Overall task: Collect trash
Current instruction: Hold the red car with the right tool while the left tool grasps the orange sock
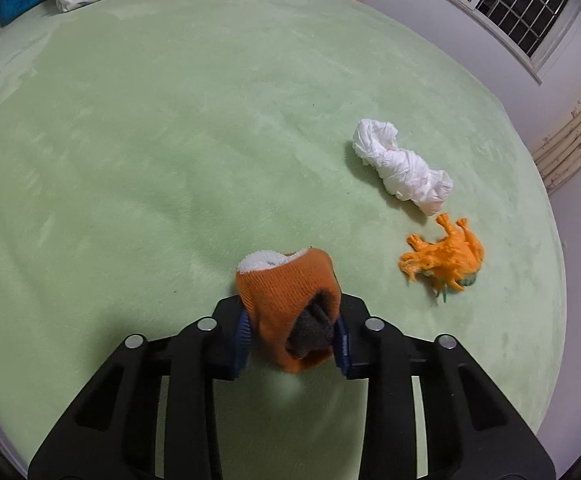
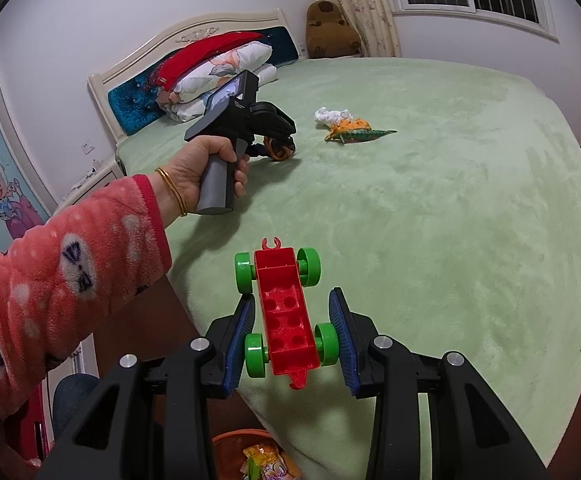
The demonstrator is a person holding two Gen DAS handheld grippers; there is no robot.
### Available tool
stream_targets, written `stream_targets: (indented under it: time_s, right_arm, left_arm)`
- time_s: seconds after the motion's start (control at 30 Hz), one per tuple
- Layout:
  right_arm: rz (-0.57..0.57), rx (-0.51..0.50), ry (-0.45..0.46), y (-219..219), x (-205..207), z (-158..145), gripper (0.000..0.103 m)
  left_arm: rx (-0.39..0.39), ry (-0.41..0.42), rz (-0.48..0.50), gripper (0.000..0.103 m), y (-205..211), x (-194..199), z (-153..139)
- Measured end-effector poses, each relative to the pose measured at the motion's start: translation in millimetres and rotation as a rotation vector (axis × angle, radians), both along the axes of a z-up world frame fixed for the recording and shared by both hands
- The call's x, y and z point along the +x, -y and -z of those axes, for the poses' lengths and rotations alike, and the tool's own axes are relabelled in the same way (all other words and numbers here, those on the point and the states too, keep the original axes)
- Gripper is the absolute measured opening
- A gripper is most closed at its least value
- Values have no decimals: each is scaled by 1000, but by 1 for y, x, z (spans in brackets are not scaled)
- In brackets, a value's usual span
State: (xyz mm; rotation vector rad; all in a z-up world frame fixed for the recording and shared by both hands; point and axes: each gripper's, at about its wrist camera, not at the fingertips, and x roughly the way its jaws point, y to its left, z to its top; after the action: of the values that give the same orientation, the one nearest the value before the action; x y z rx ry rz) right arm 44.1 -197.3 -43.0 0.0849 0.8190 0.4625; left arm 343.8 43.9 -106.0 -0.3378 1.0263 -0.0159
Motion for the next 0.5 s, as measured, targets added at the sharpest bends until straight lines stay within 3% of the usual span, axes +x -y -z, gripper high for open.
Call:
stream_targets:
  time_s: [0.3, 0.5]
  right_arm:
    - [-1, -12, 6, 0, -8, -2, 38]
    - [1, -41, 5, -1, -22, -3, 38]
  left_arm:
    - [123, 89, 77, 30, 2, -51, -37]
    - [190, 166, 180, 30, 9, -127, -57]
